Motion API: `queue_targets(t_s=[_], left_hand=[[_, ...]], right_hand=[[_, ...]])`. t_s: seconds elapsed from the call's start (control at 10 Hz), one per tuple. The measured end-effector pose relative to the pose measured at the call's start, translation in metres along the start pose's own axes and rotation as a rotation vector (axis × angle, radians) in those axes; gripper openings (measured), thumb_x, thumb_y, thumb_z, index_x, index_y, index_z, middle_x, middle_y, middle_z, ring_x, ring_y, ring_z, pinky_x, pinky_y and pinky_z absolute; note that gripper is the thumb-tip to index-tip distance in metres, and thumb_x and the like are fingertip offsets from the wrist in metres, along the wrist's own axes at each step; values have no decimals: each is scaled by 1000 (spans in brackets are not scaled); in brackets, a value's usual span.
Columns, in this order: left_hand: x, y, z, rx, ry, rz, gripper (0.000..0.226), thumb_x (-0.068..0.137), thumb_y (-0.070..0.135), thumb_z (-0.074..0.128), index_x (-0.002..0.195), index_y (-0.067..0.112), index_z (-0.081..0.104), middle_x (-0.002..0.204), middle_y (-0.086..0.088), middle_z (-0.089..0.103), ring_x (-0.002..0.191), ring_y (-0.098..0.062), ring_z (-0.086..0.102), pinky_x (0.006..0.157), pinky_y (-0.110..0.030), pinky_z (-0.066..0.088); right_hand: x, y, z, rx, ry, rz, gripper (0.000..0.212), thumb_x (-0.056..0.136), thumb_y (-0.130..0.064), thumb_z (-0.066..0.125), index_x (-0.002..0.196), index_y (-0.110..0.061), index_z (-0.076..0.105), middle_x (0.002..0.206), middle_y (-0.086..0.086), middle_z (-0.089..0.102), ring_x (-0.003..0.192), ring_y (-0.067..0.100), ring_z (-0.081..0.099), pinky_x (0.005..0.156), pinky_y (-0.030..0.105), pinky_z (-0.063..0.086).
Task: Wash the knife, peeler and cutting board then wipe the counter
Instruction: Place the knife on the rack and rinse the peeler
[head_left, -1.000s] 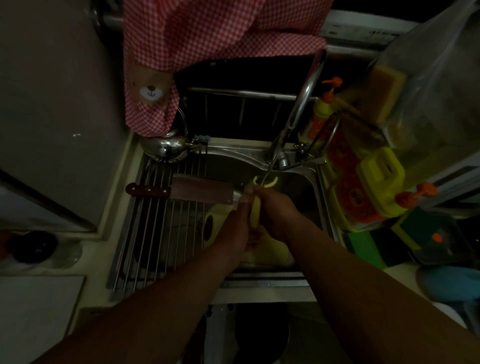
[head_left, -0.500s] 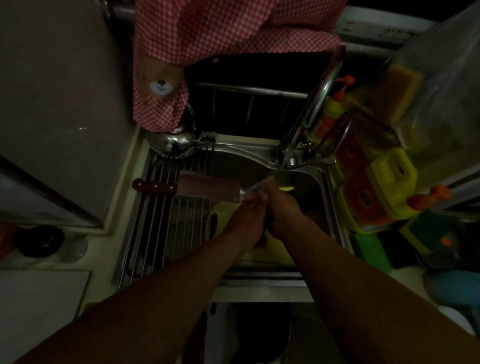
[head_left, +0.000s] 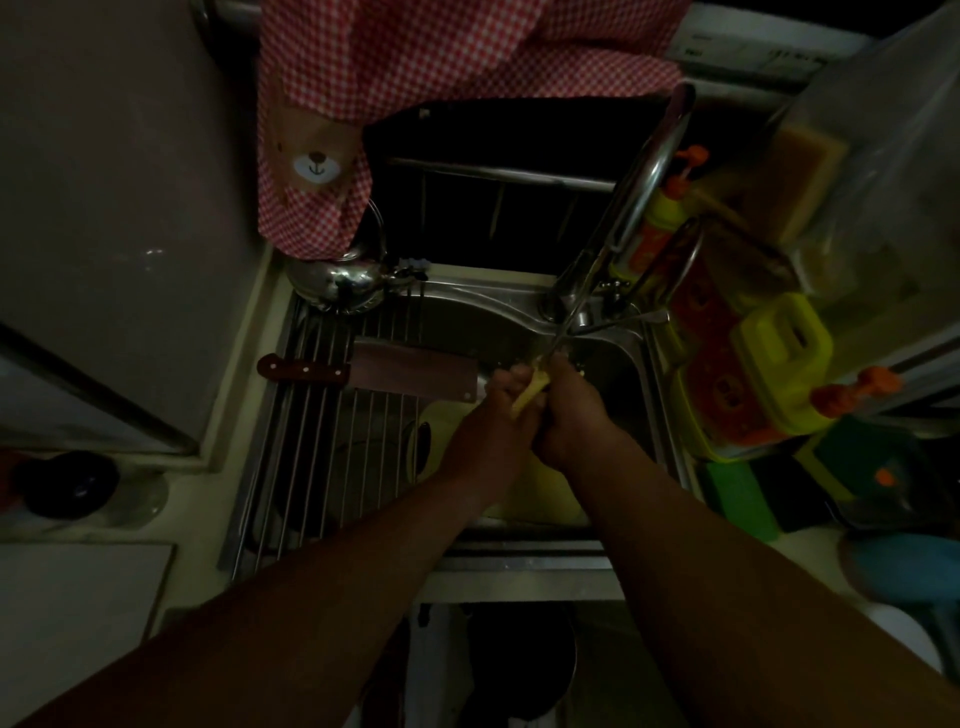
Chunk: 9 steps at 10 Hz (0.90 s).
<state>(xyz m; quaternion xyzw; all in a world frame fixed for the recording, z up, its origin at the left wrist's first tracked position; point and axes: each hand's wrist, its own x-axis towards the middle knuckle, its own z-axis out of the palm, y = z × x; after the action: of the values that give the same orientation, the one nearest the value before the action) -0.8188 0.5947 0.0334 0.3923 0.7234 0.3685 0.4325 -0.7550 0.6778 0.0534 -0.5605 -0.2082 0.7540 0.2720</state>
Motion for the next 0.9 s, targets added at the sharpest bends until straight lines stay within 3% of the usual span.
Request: queue_targets(t_s=[0.1,0.2,0.3,0.4,0.5,0.6,0.7,0.8,0.9], left_hand=[[-8,-4,0,73,38,-10,40,104,56,37,138,38,49,107,8,67,96,-22,68,85,-39,55],[-19,-6,-3,138,70,20,44,107,53,34,147,36,37,108,2,69,93,-27,68,78,-39,54],[-17,-4,-4,-24,56,-81,40,108,52,34,139,36,54,102,6,65,98,-28,67,78,-36,51],[-10,-1,-7,-434,-27,-270,49,108,54,36,78,26,64,58,8,60,58,-21,57,56,-27,43],[-12,3,-10,-622,-107,-356,55,107,54,39,71,19,61,51,2,55,45,-16,48,47,-22,34],[-13,6,-7,-542,-32,-340,45,108,47,44,81,19,68,70,-5,66,58,-18,61,56,-28,48],[-14,1,-1,-373,5,-239,34,107,40,50,84,18,64,70,-5,63,54,-10,57,46,-17,43],[-9,-11,-1,-255,-36,-192,35,108,28,47,113,-1,65,87,-18,66,64,-19,59,46,-11,41],[-11,-12,-2,-319,-71,-230,43,107,35,47,113,-4,63,67,2,55,51,-11,50,46,-21,39]], right_hand=[[0,8,1,-106,16,-44,39,107,-32,48,83,-6,64,64,9,70,64,24,68,85,43,55],[1,11,-9,-180,-67,-4,31,101,-37,57,98,-10,73,89,12,74,75,26,70,86,40,54],[-2,1,-23,-138,-190,14,33,101,-37,50,112,-9,65,101,14,73,79,24,71,76,36,55],[-3,-4,-30,-104,-172,23,40,105,-48,46,120,-15,62,109,13,70,98,26,69,82,40,52],[-2,-1,-31,-195,-68,-40,28,107,-36,51,104,-13,66,86,10,62,76,22,62,68,36,51],[-1,1,-29,-346,-33,-189,23,105,-24,57,87,-11,64,73,11,57,60,21,57,59,34,49],[0,3,-30,-536,6,-329,24,101,-27,65,87,-8,67,74,13,66,67,23,64,62,32,53],[-4,2,-32,-557,0,-351,27,102,-30,64,89,-7,69,71,13,64,63,21,63,57,27,52],[-8,-2,-38,-616,-8,-365,33,103,-34,62,100,-2,69,76,15,65,68,22,65,59,27,51]])
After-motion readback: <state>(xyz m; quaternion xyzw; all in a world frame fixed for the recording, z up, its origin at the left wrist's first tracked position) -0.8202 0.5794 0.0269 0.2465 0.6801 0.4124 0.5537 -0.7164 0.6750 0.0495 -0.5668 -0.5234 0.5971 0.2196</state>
